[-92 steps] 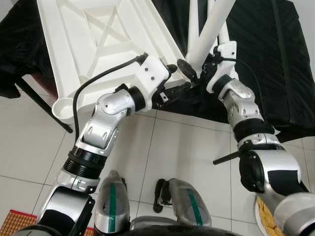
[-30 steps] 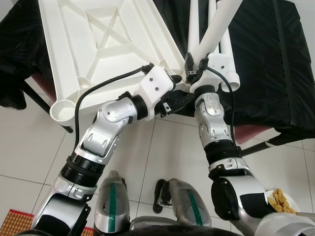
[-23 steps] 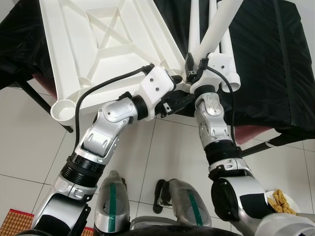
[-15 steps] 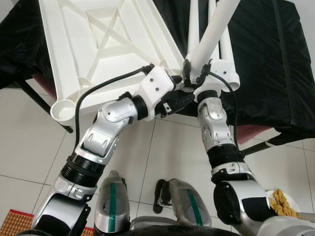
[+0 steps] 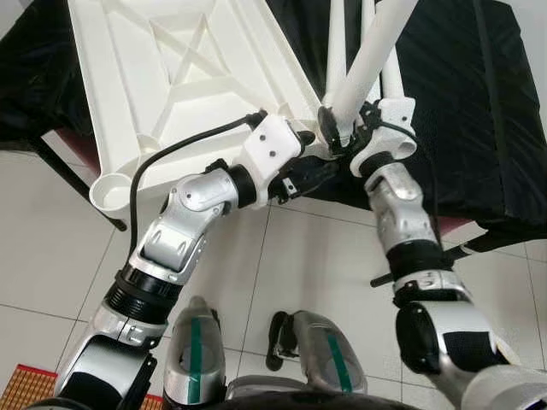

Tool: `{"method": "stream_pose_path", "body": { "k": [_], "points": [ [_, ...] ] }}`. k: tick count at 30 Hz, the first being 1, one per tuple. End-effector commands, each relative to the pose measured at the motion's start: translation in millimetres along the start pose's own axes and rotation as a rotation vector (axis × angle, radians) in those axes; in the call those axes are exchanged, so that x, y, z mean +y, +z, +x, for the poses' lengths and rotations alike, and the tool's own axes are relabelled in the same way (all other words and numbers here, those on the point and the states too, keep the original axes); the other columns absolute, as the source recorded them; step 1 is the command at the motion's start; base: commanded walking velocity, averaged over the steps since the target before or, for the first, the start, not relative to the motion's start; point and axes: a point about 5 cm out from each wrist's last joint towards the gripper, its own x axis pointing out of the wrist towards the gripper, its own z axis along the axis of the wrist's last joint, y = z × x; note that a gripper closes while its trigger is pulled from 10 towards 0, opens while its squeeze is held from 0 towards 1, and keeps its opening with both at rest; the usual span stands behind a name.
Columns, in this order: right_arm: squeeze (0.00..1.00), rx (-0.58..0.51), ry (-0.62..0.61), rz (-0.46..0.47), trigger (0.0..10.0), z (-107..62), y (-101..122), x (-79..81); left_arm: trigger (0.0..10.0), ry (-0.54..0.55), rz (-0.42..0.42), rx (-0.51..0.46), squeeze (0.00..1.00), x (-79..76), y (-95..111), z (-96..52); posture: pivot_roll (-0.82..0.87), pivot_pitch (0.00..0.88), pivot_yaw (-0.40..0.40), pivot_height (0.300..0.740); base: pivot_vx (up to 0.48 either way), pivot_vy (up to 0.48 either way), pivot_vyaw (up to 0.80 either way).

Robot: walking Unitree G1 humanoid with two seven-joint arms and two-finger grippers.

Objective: Building children table

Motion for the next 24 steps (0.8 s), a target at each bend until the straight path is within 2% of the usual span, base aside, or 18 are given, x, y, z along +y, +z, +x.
{"method": "stream_pose_path", "body": {
  "k": [1,3,8,18,19,21,22,24],
  "points": [
    [0.00,0.022,0.055,0.002,10.0,0.8,-2,-0.1,10.0,0.001,-0.006,0.009,0.00,1.8,-2,0.7,0.03,0.016,-0.059,0.740,0.000,0.000,0.00],
    [0.00,0.024,0.124,-0.018,10.0,3.8,1,-3.2,10.0,0.003,-0.005,0.009,0.00,3.1,-1,1.2,0.03,0.019,-0.057,0.740,0.000,0.000,0.00],
    [0.00,0.030,0.209,-0.039,10.0,8.2,6,-6.4,10.0,0.008,-0.001,0.006,0.00,5.1,0,2.4,0.03,0.020,-0.057,0.740,0.000,0.000,0.00],
    [0.00,0.048,0.261,-0.054,10.0,18.9,14,-13.8,10.0,0.022,0.005,0.005,0.00,7.6,1,1.1,0.05,0.022,-0.057,0.740,0.000,0.000,0.00],
    [0.00,0.049,0.262,-0.054,4.9,18.8,14,-14.6,10.0,0.024,0.005,0.006,0.00,7.7,1,0.9,0.05,0.023,-0.058,0.740,0.000,0.000,0.00],
    [0.00,0.049,0.264,-0.054,4.9,18.9,14,-15.2,10.0,0.025,0.005,0.006,0.00,7.9,1,0.9,0.05,0.023,-0.059,0.740,0.000,0.000,0.00],
    [0.00,0.048,0.261,-0.045,0.0,18.5,13,-16.5,10.0,0.025,0.005,0.006,0.00,7.8,1,0.7,0.05,0.023,-0.059,0.740,0.000,0.000,0.00],
    [0.00,0.049,0.256,-0.039,0.0,18.2,13,-17.5,10.0,0.026,0.004,0.006,0.00,7.9,1,0.5,0.05,0.025,-0.059,0.740,0.000,0.000,0.00]
  ]
}}
